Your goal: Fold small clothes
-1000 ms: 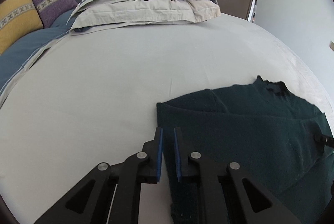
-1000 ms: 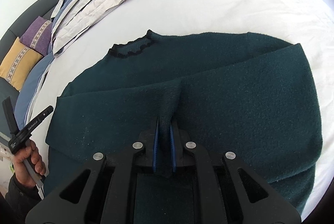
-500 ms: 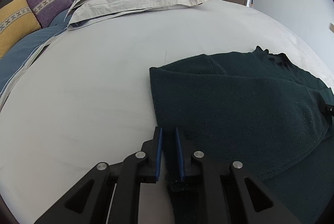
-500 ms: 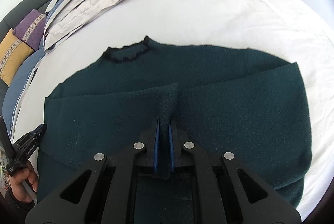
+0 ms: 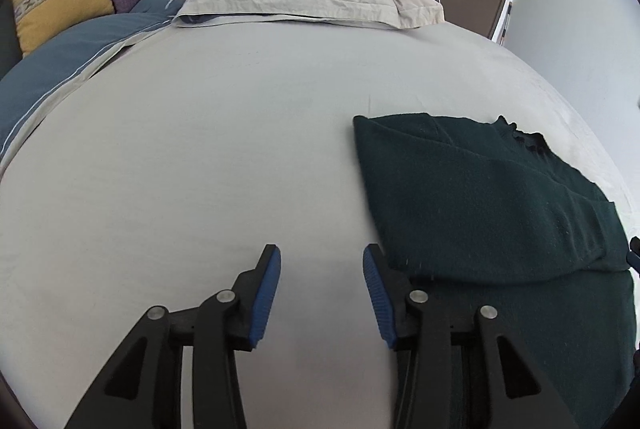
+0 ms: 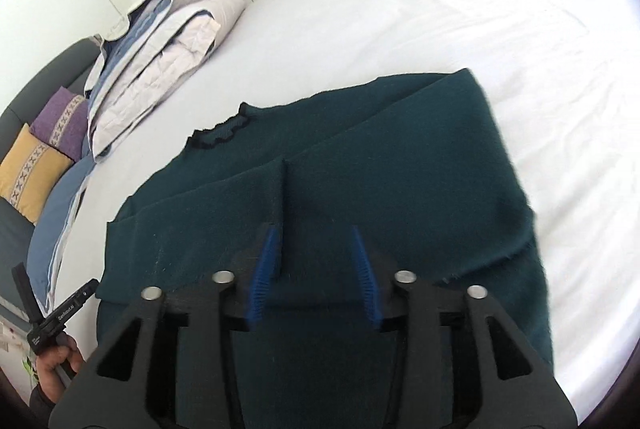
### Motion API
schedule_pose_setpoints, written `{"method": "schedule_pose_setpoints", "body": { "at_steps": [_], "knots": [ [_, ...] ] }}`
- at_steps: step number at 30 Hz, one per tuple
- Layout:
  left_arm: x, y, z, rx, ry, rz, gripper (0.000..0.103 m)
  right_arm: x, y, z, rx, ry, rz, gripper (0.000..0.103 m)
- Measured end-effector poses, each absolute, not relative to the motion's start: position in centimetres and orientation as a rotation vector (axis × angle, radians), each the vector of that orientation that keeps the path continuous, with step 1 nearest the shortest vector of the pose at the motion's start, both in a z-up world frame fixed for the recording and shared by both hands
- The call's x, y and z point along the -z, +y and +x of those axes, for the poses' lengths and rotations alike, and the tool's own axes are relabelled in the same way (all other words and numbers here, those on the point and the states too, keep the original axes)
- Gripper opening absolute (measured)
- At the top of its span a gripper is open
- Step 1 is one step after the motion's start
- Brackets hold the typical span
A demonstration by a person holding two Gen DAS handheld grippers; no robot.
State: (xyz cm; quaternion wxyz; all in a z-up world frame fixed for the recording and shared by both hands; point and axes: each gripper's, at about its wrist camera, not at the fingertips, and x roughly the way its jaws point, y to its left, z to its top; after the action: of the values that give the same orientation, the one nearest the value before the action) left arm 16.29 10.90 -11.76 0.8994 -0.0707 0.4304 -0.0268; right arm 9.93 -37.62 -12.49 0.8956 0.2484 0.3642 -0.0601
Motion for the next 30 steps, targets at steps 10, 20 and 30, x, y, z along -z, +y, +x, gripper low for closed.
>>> {"method": "schedule_pose_setpoints", "body": {
  "at_steps": [10, 20, 30],
  "knots": [
    [12.5, 12.0, 3.1, 0.242, 1.012, -0.246, 0.067, 11.5, -37.3, -5.3, 0.078, 0.757, 0.538, 0.053],
    [13.1, 11.5, -2.6, 0.391, 1.106, -0.318, 0.071, 13.4, -37.8, -14.3, 0.071, 0.819, 0.542, 0.053],
    [15.5, 11.8, -5.0, 0.509, 1.218, -0.403, 0.053, 14.2, -41.3, -18.1, 0.065, 0.823, 0.626, 0.053]
  ]
}}
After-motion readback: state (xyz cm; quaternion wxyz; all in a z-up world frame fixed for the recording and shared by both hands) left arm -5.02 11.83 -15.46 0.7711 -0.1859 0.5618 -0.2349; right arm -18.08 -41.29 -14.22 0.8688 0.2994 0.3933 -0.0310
